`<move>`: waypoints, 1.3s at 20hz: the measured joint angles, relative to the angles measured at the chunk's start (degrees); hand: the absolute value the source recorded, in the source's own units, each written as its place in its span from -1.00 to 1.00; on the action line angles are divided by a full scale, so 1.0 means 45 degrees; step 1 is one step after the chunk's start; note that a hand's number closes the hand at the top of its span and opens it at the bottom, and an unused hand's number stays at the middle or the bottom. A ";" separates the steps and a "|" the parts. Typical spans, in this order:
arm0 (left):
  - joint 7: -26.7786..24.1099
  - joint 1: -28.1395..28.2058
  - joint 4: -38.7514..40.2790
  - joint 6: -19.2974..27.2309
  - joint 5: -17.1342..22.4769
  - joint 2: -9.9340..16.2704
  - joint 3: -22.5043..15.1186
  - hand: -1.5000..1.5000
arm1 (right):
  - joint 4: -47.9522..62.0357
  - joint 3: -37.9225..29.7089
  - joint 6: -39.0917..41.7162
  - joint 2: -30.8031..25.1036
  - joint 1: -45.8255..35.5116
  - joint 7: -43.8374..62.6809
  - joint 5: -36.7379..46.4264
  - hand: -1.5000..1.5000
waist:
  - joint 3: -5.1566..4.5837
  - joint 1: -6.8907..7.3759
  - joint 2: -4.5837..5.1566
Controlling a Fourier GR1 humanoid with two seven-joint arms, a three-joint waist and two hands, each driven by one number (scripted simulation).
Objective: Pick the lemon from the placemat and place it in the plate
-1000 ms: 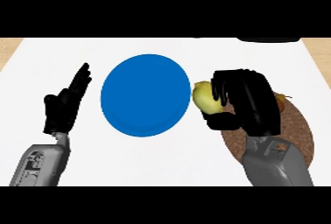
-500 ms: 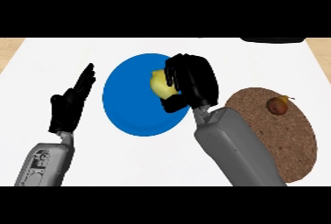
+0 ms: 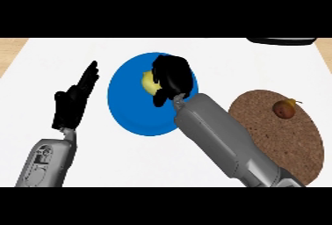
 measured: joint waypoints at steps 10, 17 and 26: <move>0.0021 -0.0421 0.0072 -0.0015 -0.0135 -0.0299 -0.0241 0.00 | 0.2768 0.1146 -0.2402 0.0004 -0.0495 -0.1314 -0.4150 -1.00 | 0.0011 0.0436 0.0121; 0.0087 -0.0393 0.0080 0.0019 -0.0147 -0.0277 -0.0134 0.00 | 0.2108 0.0552 -0.4650 0.0003 -0.0172 -0.3370 -0.6617 -1.00 | 0.0023 0.0271 0.0083; -0.0087 0.0408 -0.0109 0.0108 -0.0128 0.0012 0.0315 0.00 | 0.0601 -0.1238 -0.6372 -0.0515 0.1216 -0.4754 -0.7899 -1.00 | 0.0017 -0.0552 -0.0131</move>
